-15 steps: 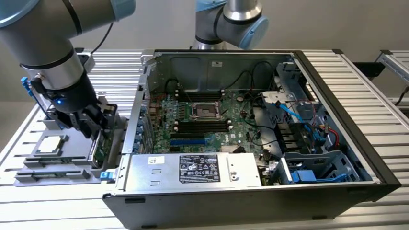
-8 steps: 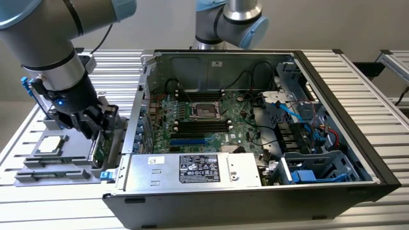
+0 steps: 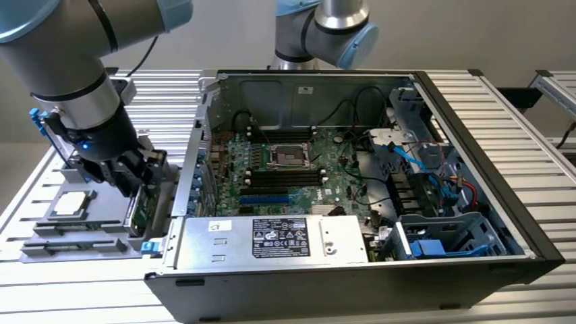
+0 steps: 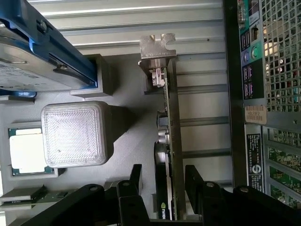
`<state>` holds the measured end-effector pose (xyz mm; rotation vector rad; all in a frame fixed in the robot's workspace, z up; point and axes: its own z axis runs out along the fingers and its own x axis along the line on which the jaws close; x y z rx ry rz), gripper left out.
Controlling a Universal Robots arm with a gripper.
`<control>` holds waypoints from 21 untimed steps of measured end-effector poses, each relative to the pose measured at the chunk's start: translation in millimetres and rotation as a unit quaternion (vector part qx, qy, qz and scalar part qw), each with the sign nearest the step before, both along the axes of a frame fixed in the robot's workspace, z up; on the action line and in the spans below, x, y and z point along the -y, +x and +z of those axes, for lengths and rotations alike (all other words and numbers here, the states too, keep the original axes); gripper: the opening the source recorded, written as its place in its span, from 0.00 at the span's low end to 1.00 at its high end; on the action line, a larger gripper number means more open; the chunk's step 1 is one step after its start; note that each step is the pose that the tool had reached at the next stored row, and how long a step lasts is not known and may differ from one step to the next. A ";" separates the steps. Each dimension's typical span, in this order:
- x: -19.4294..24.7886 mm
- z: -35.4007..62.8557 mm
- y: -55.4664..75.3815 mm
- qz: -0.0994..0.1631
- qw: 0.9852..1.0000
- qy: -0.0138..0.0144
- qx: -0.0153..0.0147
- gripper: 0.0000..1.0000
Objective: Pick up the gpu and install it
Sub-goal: 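Pick up the gpu and move the gpu toward the slot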
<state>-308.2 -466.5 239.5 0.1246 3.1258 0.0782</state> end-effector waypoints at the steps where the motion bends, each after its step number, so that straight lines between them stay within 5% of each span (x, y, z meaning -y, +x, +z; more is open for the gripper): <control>1: 0.0 -0.1 0.1 0.000 1.000 0.000 0.000 0.48; 2: 0.0 -0.2 0.3 0.000 1.000 0.000 0.000 0.41; 21: 0.0 -0.7 1.0 0.000 1.000 0.000 0.000 0.27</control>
